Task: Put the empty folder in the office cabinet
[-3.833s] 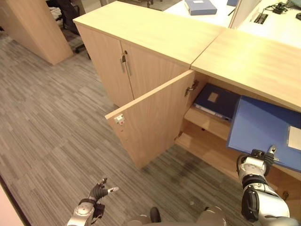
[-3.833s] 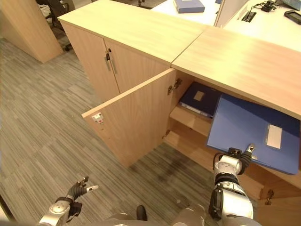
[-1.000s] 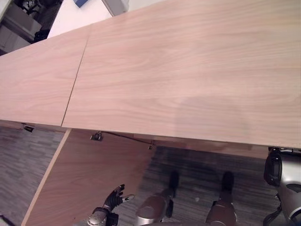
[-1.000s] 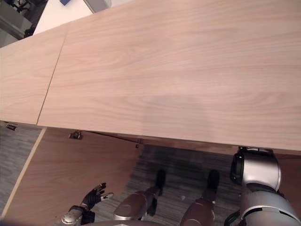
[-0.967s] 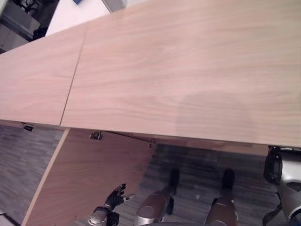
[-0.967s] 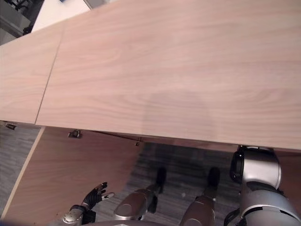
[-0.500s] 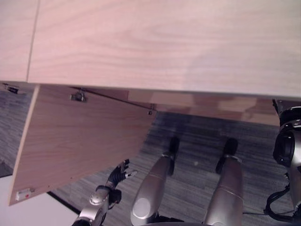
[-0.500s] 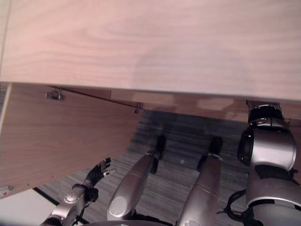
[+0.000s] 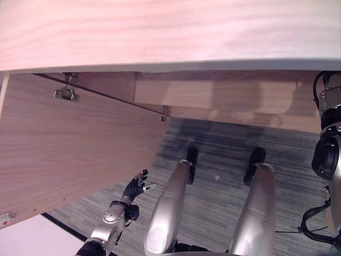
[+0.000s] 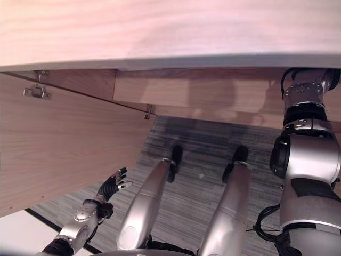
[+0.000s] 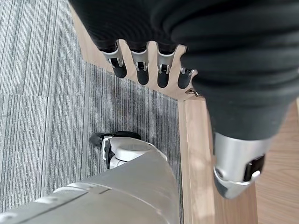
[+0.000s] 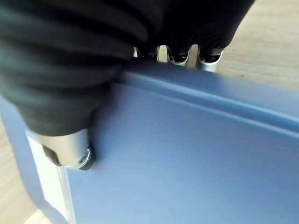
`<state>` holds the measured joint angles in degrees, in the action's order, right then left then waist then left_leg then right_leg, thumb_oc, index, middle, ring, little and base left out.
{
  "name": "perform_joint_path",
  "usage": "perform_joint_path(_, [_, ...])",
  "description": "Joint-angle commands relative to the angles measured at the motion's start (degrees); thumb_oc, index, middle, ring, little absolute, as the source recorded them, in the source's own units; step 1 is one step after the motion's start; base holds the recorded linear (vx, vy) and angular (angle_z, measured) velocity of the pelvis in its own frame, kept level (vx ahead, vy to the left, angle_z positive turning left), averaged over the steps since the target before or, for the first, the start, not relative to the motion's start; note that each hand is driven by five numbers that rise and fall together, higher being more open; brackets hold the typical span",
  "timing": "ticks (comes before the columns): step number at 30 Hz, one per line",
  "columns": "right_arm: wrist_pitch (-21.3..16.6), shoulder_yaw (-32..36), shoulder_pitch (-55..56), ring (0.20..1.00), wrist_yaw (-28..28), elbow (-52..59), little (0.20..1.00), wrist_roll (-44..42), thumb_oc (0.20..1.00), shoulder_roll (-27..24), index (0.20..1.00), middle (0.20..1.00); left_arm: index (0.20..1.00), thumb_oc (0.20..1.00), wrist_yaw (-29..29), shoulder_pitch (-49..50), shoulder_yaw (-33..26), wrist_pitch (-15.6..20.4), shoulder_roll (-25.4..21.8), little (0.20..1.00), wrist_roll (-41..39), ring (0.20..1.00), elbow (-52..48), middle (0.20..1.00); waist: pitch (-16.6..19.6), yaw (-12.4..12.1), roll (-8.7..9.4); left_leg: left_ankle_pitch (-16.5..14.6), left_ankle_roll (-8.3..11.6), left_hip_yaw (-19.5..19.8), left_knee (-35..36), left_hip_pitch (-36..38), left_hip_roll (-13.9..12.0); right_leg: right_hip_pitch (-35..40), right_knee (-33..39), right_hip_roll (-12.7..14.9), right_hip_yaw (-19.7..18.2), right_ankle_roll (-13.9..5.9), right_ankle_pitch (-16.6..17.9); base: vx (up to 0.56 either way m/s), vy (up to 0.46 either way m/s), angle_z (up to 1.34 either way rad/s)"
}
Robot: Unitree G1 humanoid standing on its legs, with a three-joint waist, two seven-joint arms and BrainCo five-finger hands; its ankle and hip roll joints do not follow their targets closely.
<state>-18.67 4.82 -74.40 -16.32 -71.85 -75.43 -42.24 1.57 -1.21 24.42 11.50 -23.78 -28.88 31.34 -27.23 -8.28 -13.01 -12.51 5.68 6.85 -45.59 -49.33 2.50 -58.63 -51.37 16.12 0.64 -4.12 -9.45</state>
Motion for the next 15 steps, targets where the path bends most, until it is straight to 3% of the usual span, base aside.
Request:
perform_joint_path(1, [-3.3,-1.0,2.0,0.200,-0.5,1.2,0.200,0.2,0.200,-5.1,0.200,0.200,1.000,1.000,-1.4,0.7,-3.0,1.3,-4.5,1.000,-2.2,1.000,2.7,1.000,0.7,1.0,0.78,-10.0,-0.21,-0.8,-6.4,1.3,-1.9,5.5,-7.7,-1.2,1.0,-0.49,-14.8,0.00,0.000,0.00])
perform_joint_path(10, [-3.1,-2.0,0.7,0.200,-1.1,1.3,0.200,0.8,0.200,-4.7,0.200,0.200,1.000,1.000,-1.5,1.0,-2.9,1.2,-5.3,1.000,-2.2,1.000,2.9,1.000,0.5,0.7,1.49,-10.6,-0.45,-0.6,-7.7,0.0,-1.8,4.6,-8.5,-1.5,1.3,-0.28,-15.2,0.00,0.000,0.00])
perform_joint_path(11, [-2.9,-2.3,0.5,0.263,-1.1,1.1,0.263,0.8,0.263,-4.7,0.263,0.263,1.000,1.000,-1.5,1.0,-3.0,1.2,-5.3,1.000,-2.2,1.000,2.9,1.000,0.6,0.6,1.52,-10.5,-0.47,-0.6,-7.6,-0.1,-1.8,4.5,-8.5,-1.6,1.4,-0.26,-15.1,0.00,0.000,0.00])
perform_joint_path(12, [-2.6,-2.6,0.2,0.395,-1.2,0.6,0.395,1.0,0.395,-4.8,0.395,0.395,1.000,1.000,-1.5,1.0,-3.0,1.1,-5.5,1.000,-2.2,1.000,2.9,1.000,0.7,0.5,1.61,-10.5,-0.51,-0.5,-7.5,-0.1,-1.7,4.4,-8.4,-1.6,1.3,-0.29,-15.0,0.00,0.000,0.00])
perform_joint_path(14, [-2.0,-2.9,-0.2,1.000,-1.5,-0.4,1.000,1.4,1.000,-5.0,1.000,1.000,1.000,1.000,-1.5,1.0,-2.8,1.1,-5.6,1.000,-2.1,1.000,2.8,1.000,0.8,0.4,1.63,-10.3,-0.55,-0.4,-7.3,-0.2,-1.6,4.2,-8.3,-1.6,1.3,-0.30,-15.0,0.00,0.000,0.00])
perform_joint_path(15, [-1.9,-2.9,-0.3,1.000,-1.5,-0.4,1.000,1.4,1.000,-5.0,1.000,1.000,1.000,1.000,-1.5,1.0,-2.8,1.1,-5.6,1.000,-2.1,1.000,2.8,1.000,0.9,0.4,1.63,-10.3,-0.55,-0.4,-7.3,-0.2,-1.6,4.2,-8.3,-1.6,1.3,-0.30,-15.0,0.00,0.000,0.00])
